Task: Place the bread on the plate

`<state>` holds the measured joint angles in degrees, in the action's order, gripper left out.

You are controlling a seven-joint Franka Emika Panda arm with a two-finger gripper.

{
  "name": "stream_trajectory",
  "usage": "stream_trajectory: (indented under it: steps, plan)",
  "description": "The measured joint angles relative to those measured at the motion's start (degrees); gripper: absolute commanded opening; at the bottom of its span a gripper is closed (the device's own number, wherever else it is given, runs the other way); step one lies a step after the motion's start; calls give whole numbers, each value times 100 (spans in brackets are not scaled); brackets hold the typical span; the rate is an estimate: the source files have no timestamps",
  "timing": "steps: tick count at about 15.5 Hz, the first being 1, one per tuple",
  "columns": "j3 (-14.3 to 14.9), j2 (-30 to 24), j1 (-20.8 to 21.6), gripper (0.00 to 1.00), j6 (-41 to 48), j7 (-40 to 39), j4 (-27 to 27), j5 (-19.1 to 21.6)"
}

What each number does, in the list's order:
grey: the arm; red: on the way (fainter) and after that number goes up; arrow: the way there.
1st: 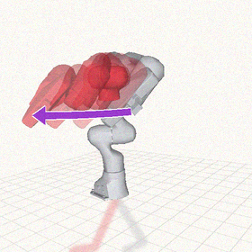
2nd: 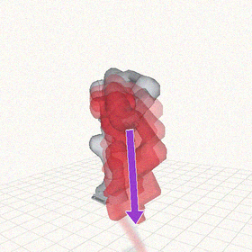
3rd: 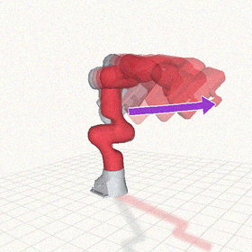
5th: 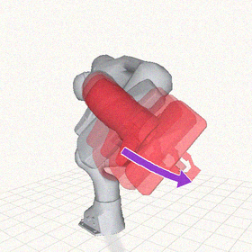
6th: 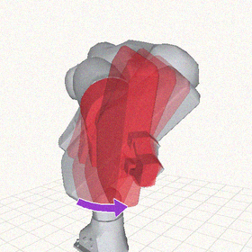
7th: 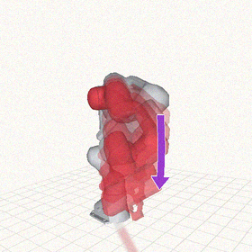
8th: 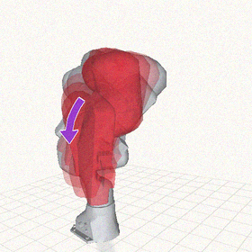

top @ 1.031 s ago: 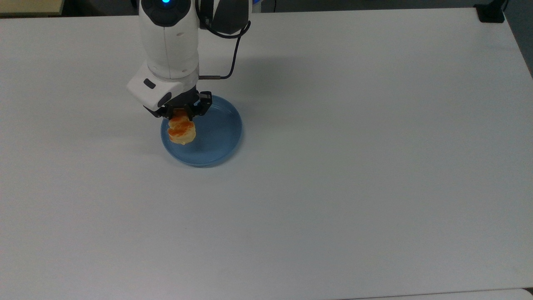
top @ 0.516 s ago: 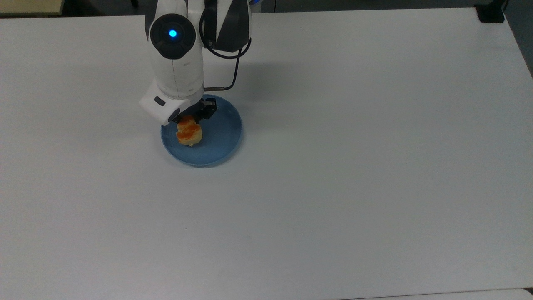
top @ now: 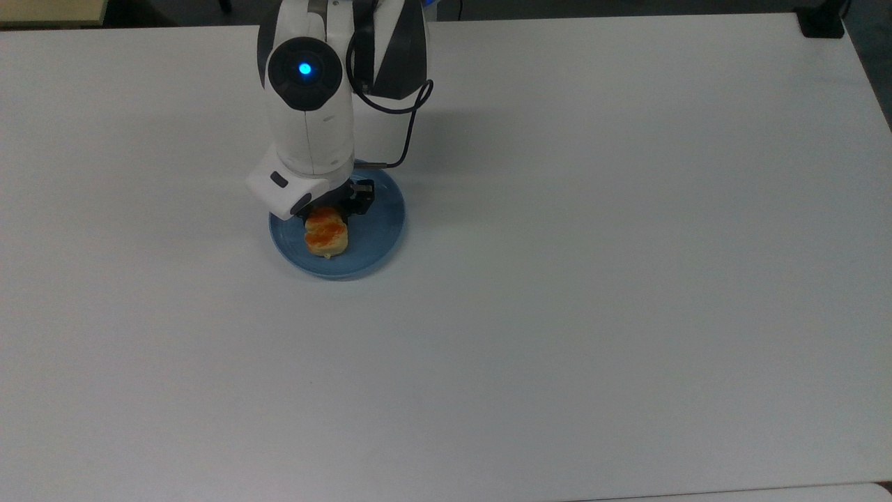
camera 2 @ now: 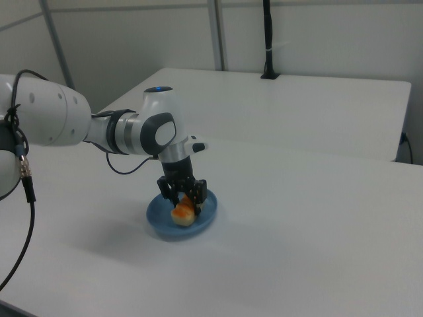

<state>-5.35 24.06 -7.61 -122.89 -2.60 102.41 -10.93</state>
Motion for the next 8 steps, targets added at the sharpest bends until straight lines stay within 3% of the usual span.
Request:
stream_trajectory:
  steps: [8]
  plan:
    - [4,-122,26,100,49,100,-81,-1]
